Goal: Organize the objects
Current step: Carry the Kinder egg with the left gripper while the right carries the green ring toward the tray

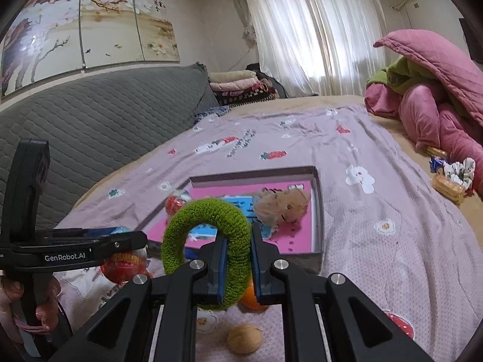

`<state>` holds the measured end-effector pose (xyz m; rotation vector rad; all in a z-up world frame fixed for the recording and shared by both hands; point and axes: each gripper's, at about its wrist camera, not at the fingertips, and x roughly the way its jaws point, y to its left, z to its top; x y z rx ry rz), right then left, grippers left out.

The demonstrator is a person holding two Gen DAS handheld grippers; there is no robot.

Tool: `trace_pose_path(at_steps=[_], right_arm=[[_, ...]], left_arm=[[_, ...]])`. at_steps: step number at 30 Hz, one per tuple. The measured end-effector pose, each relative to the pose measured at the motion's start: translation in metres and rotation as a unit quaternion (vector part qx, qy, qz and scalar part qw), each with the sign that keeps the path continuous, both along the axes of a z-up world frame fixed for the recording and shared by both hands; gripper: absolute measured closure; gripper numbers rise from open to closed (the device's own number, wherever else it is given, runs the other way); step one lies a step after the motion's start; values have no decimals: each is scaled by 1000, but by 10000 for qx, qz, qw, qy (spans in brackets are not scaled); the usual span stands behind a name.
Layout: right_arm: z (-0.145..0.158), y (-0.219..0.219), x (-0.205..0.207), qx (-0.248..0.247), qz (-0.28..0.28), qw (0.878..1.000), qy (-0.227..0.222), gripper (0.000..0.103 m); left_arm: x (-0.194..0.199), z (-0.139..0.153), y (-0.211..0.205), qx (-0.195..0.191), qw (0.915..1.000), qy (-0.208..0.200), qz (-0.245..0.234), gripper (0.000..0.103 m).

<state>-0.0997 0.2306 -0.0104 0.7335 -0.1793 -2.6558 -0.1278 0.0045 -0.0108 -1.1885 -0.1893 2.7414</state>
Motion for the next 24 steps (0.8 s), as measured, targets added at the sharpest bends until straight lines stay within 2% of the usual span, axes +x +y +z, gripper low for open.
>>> trace_pose_path(at_steps=[10,24], right_arm=[[28,-10,-4,-17,-13,9997,241,89],[54,-16,-29,-21,-92,9986,521,89]], left_arm=[[4,33,-15,-173,9985,508,101,54],[-29,45,-34,-312,9972,665,147,54]])
